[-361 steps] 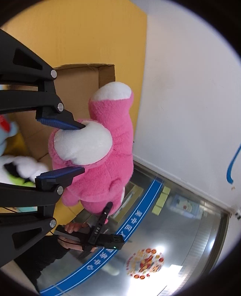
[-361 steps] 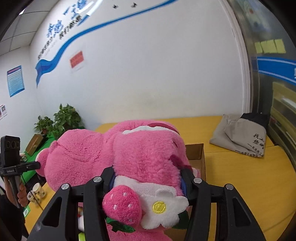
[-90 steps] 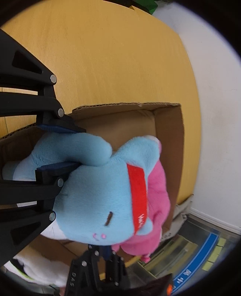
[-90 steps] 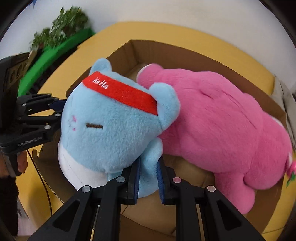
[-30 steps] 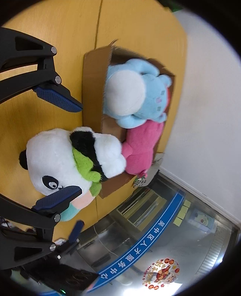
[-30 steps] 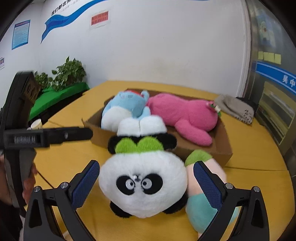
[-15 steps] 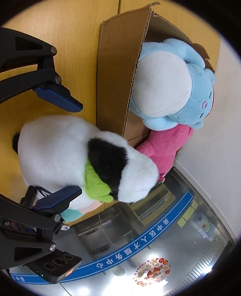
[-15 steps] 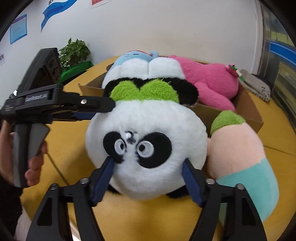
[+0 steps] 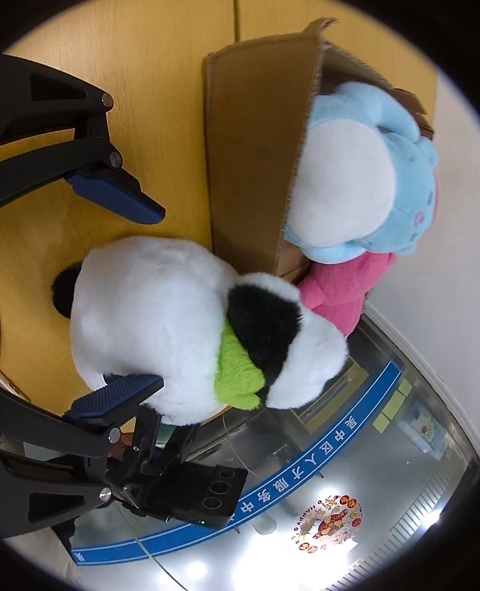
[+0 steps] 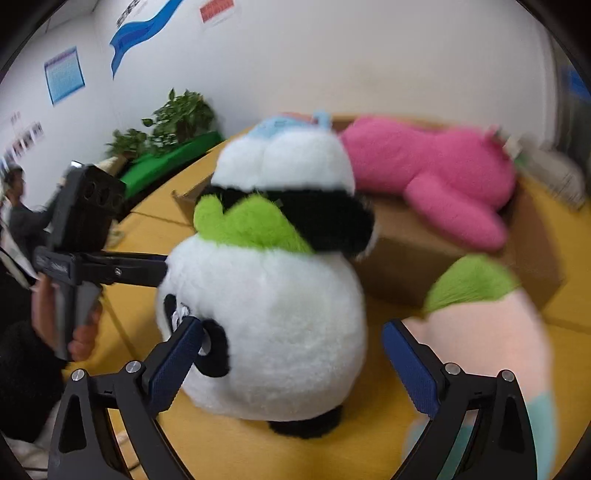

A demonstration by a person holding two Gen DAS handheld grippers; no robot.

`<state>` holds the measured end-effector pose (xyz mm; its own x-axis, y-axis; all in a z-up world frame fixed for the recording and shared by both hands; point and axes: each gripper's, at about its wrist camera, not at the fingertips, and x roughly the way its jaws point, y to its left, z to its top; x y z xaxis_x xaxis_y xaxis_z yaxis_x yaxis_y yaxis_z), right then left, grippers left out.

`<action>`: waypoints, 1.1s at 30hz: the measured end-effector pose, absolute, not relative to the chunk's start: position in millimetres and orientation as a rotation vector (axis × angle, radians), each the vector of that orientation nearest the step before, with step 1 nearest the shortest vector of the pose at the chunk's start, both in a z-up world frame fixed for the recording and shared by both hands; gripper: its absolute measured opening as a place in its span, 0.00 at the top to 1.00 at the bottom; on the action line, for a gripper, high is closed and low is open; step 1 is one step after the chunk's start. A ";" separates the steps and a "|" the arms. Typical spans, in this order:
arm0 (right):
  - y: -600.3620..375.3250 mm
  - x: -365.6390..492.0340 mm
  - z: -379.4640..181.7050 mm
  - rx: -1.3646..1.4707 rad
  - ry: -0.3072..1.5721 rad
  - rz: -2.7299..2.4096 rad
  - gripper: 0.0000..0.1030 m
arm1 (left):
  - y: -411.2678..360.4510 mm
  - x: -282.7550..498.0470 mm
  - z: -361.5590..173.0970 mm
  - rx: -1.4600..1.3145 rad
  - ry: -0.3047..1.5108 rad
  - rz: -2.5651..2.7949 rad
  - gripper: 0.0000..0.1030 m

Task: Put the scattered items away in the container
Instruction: 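Close both grippers on the panda plush and lift it, then carry the panda over the box and lower it onto the pink bear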

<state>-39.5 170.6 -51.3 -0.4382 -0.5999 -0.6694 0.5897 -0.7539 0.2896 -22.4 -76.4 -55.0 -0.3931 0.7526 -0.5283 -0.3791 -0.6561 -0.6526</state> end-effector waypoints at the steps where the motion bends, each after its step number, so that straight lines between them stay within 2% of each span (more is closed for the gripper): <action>1: 169.5 -40.4 -52.5 1.023 -0.041 -2.171 0.16 | -77.7 -23.4 -58.1 -1.093 -0.591 2.070 0.21; 4: 167.3 -31.1 -53.2 0.994 -0.059 -2.154 0.24 | -77.6 -20.7 -61.0 -1.070 -0.609 2.047 0.25; 6: 173.0 -28.0 -53.3 0.990 -0.095 -2.141 0.30 | -73.9 -15.9 -57.4 -1.056 -0.607 2.029 0.34; 11: 178.5 -16.4 -42.0 0.946 -0.144 -2.135 0.39 | -55.6 -0.6 -31.5 -1.016 -0.525 2.060 0.34; 16: 193.1 -15.6 -0.5 0.810 -0.194 -2.144 0.42 | -47.2 -1.0 30.7 -0.877 -0.455 2.134 0.35; 20: 199.1 -43.4 50.3 0.694 -0.142 -2.158 0.42 | -32.3 -51.0 78.6 -0.835 -0.328 2.214 0.34; 22: 200.2 -75.3 68.3 0.679 -0.117 -2.166 0.42 | -27.0 -86.8 84.8 -0.856 -0.332 2.222 0.34; 27: 208.0 -167.6 49.8 0.839 -0.185 -2.110 0.41 | -10.6 -173.7 47.9 -1.054 -0.332 2.209 0.34; 30: 206.6 -210.6 7.9 1.055 -0.233 -2.044 0.42 | -6.8 -193.1 5.5 -1.195 -0.346 2.187 0.34; 33: 200.5 -225.1 -23.5 1.202 -0.219 -1.986 0.41 | -1.5 -195.0 -15.1 -1.259 -0.309 2.187 0.34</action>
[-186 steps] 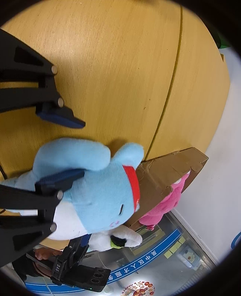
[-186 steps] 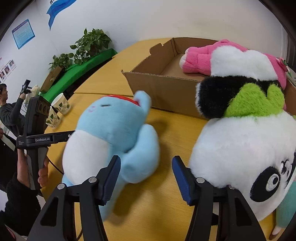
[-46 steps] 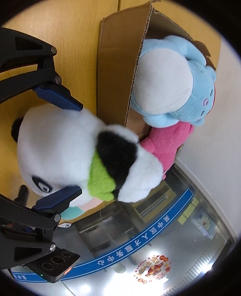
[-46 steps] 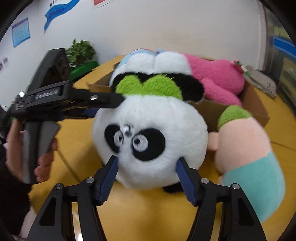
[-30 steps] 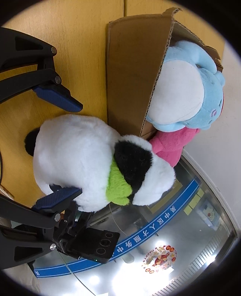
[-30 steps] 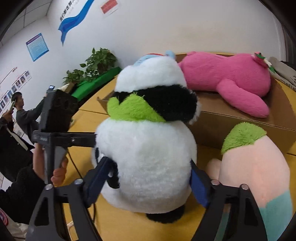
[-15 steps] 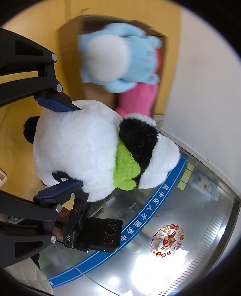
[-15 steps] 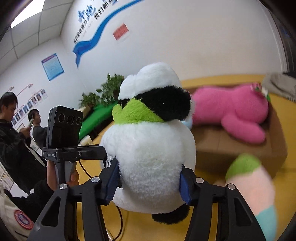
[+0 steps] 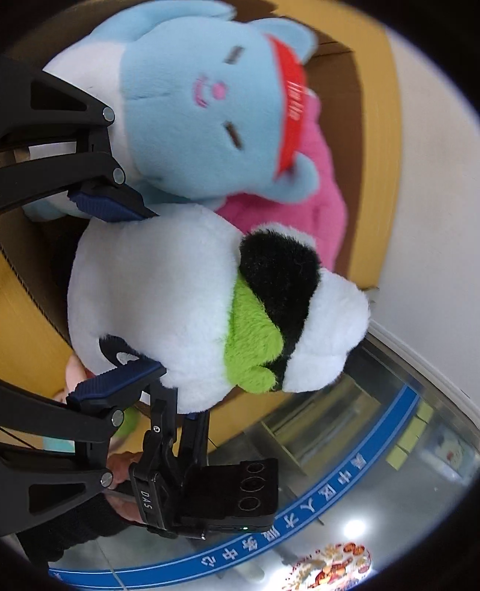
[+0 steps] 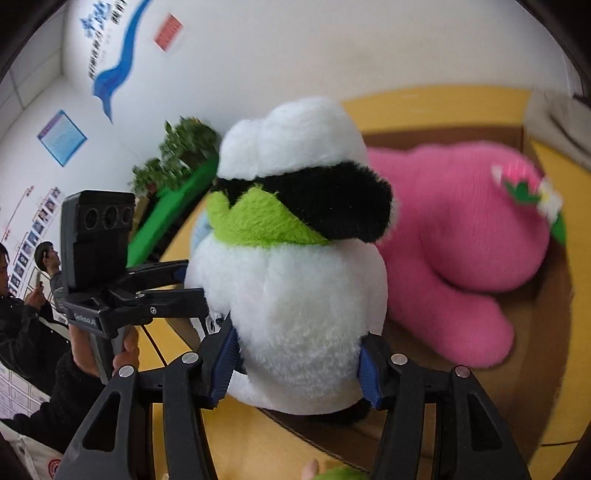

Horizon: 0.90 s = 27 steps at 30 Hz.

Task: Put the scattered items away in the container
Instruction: 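Carry the panda over the box and lower it onto the pink bear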

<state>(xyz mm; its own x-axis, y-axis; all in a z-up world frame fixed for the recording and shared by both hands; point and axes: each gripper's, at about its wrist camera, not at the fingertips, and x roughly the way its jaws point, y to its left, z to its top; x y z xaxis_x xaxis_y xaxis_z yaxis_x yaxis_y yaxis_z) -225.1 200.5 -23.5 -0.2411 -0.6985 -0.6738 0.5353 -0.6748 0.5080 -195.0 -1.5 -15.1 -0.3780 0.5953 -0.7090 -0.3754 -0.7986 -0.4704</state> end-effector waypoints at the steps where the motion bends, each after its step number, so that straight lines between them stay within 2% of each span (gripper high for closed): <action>1: 198.6 -228.0 -30.8 1.239 -0.222 -1.966 0.41 | 1.1 -193.9 -17.8 -1.268 -0.279 2.195 0.34; 5: 191.8 -233.3 -48.4 1.341 -0.187 -1.919 0.31 | 10.3 -191.9 -18.2 -1.285 -0.202 2.200 0.34; 6: 192.9 -231.4 -41.0 1.326 -0.152 -1.940 0.30 | 10.8 -192.4 -17.8 -1.285 -0.200 2.195 0.33; 12: 206.7 -233.6 25.6 1.066 -0.233 -2.063 0.29 | 16.8 -189.9 -12.7 -1.281 -0.182 2.199 0.32; 13: 194.0 -239.6 23.6 1.080 -0.179 -2.095 0.33 | 17.2 -189.4 -12.3 -1.284 -0.182 2.202 0.32; 14: 181.2 -245.7 21.6 1.093 -0.124 -2.126 0.41 | 19.6 -188.0 -12.6 -1.287 -0.180 2.199 0.32; 17: 152.4 -266.3 10.0 1.141 -0.014 -2.209 0.52 | 18.0 -179.4 -13.0 -1.276 -0.160 2.197 0.33; 20: 150.8 -296.8 -7.9 1.218 -0.008 -2.206 0.52 | 11.6 -170.0 -4.0 -1.224 -0.158 2.222 0.33; 23: 143.1 -295.9 -14.6 1.283 0.027 -2.200 0.52 | 0.5 -162.0 15.4 -1.122 -0.196 2.272 0.33; 27: 136.1 -295.4 -22.7 1.350 0.062 -2.185 0.52 | 12.9 -171.6 28.0 -1.059 -0.149 2.302 0.32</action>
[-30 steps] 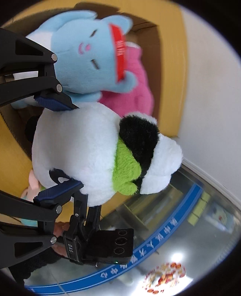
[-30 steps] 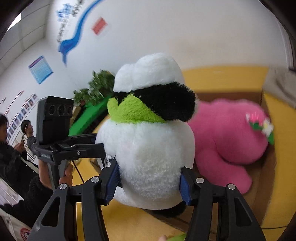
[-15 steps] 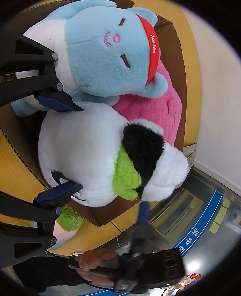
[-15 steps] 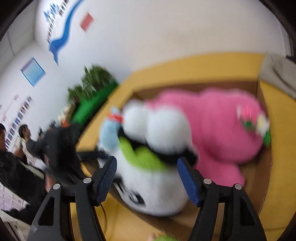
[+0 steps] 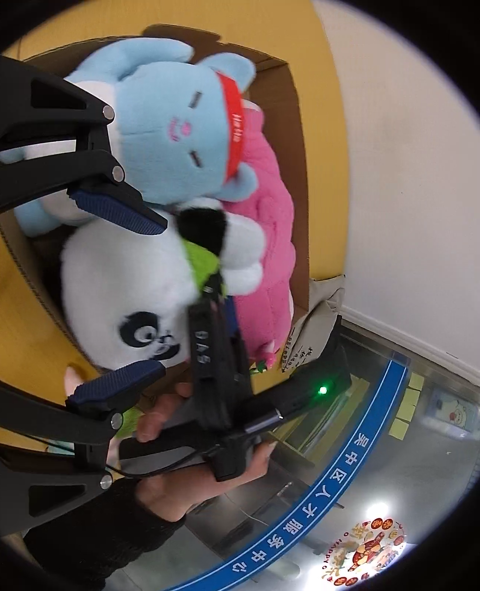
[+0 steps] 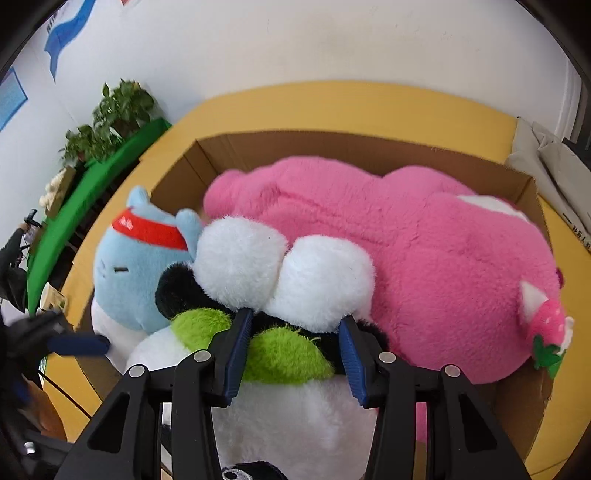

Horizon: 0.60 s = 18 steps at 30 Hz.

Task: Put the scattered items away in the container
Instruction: 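Carry the panda over the box and lower it onto the pink bear, then open both grippers and move toward the green-haired pink-and-teal plush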

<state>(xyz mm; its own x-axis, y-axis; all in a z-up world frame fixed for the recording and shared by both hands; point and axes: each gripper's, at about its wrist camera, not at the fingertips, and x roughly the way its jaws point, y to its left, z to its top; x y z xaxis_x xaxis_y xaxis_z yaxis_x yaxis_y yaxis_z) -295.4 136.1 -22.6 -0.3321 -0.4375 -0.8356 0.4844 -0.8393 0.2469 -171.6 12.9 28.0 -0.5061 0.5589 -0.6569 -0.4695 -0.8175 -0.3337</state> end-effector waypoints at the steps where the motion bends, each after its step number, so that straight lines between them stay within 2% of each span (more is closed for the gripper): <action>1: 136.3 -296.5 -25.8 1.368 0.053 -2.174 0.52 | 18.6 -178.1 25.4 -1.078 -0.125 2.303 0.32; 4: 145.0 -301.6 -39.5 1.386 -0.035 -2.134 0.52 | 33.3 -202.7 -3.0 -1.215 -0.058 2.329 0.30; 7: 162.1 -302.0 -35.1 1.370 -0.134 -2.121 0.51 | 26.4 -196.4 -5.2 -1.193 -0.066 2.311 0.26; 9: 174.4 -299.5 -28.5 1.353 -0.189 -2.133 0.39 | 25.7 -196.8 -5.5 -1.209 -0.056 2.307 0.21; 11: 185.3 -286.0 -19.7 1.347 -0.185 -2.184 0.20 | 22.7 -193.7 -5.7 -1.218 -0.053 2.311 0.20; 16: 197.7 -211.0 16.4 1.171 -0.076 -2.327 0.04 | 15.9 -170.6 10.7 -1.182 -0.114 2.376 0.21; 18: 201.2 -172.1 31.0 1.088 -0.039 -2.411 0.00 | 11.7 -149.5 24.4 -1.127 -0.111 2.419 0.20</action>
<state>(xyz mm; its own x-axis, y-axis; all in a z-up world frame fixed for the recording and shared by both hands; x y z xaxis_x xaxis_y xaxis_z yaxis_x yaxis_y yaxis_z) -172.1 201.2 31.0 -0.5618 -0.4452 -0.6972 0.4222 -0.8791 0.2211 -149.5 11.7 24.4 -0.5548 0.4439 -0.7037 -0.3774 -0.8880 -0.2626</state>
